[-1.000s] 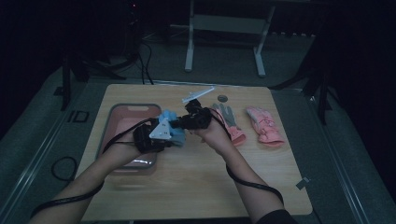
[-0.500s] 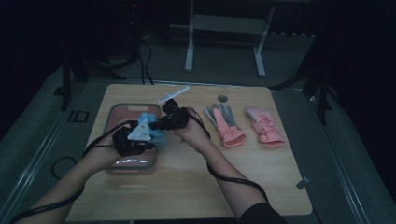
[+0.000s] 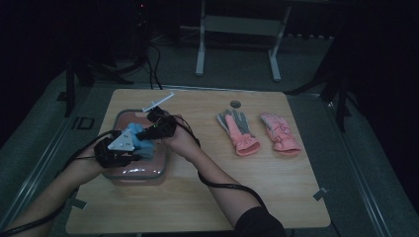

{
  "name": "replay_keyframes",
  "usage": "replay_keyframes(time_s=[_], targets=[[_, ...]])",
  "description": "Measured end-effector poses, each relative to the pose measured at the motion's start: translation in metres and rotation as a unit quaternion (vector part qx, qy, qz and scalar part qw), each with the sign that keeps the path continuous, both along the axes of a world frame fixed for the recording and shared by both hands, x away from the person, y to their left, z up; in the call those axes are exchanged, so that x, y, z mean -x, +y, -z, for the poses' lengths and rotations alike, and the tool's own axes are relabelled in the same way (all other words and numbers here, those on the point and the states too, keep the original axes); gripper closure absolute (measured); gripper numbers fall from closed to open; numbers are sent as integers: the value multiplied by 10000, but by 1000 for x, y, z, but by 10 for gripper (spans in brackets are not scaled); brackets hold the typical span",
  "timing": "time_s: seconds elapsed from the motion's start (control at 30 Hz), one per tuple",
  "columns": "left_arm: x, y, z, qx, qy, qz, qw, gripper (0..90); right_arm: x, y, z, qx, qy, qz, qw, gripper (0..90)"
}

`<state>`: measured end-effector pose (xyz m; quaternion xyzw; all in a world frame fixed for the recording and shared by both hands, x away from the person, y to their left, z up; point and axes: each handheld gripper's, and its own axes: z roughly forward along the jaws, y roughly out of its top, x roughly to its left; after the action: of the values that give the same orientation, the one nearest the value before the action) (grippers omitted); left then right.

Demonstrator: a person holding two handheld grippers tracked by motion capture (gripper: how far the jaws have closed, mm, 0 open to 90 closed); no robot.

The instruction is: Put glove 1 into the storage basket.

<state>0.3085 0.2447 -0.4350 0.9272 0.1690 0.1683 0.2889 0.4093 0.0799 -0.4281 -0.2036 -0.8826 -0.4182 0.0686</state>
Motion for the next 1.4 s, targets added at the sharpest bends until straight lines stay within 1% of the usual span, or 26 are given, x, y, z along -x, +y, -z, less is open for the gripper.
replay_keyframes(time_s=[0.03,0.07,0.13,0.23,0.27,0.3,0.33,0.4,0.43,0.5,0.53,0.6,0.73,0.77,0.8,0.87,0.9,0.93,0.97,1.0,1.07,1.17,1.23,1.3,1.33,1.4], targets=[[-1,1,3,5,50,3,10000,796,-1,1,3,10,27,13,10000,814],[-1,1,3,5,50,3,10000,796,-1,1,3,10,27,13,10000,814],[-5,1,10,-42,105,54,9999,795,-4,3,12,29,125,43,9999,814],[-12,-2,18,-143,215,120,9996,795,-8,3,23,149,200,115,9996,815],[-12,-2,18,-143,215,120,9996,795,-8,3,23,149,200,115,9996,815],[-19,-5,24,-200,278,145,9993,795,-10,3,26,181,235,143,9995,815],[-22,-7,27,-229,316,168,9991,795,-15,2,33,273,236,214,9991,816],[-26,-9,31,-258,369,175,9988,794,-18,0,39,313,332,302,9985,816],[-28,-10,33,-288,350,202,9988,794,-19,-1,43,361,309,342,9983,816],[-30,-12,38,-306,461,196,9983,794,-21,-3,49,424,329,423,9977,818],[-31,-13,40,-344,453,203,9982,795,-21,-4,51,453,304,420,9976,822],[-33,-13,44,-386,513,189,9978,794,-20,-4,55,533,261,445,9972,833],[-39,-14,50,-411,616,183,9971,794,-22,-2,58,626,314,454,9965,833],[-40,-14,51,-397,660,189,9969,793,-22,-1,59,670,313,456,9962,833],[-42,-14,51,-386,750,190,9963,793,-23,-1,59,683,325,462,9961,830],[-44,-15,52,-397,778,218,9959,791,-24,-1,60,706,366,435,9959,822],[-46,-16,55,-376,926,214,9948,791,-24,0,60,715,409,419,9957,798],[-47,-17,56,-405,955,233,9943,789,-24,0,60,735,374,435,9956,690],[-47,-17,57,-473,938,261,9941,788,-25,1,60,740,393,428,9956,678],[-48,-18,58,-499,971,259,9937,787,-25,1,59,763,351,427,9955,671],[-48,-19,60,-530,1003,251,9932,782,-25,1,58,757,301,470,9956,609],[-49,-18,61,-525,1037,241,9929,776,-27,-1,57,713,275,520,9957,522],[-50,-18,61,-531,1059,202,9928,768,-27,-2,55,694,224,546,9958,488],[-50,-18,61,-512,1032,177,9932,756,-27,-4,53,644,157,532,9964,457],[-51,-18,61,-515,1066,158,9928,737,-27,-4,52,627,122,534,9965,430],[-51,-19,61,-507,1105,48,9926,650,-26,-5,50,557,99,524,9970,388]])
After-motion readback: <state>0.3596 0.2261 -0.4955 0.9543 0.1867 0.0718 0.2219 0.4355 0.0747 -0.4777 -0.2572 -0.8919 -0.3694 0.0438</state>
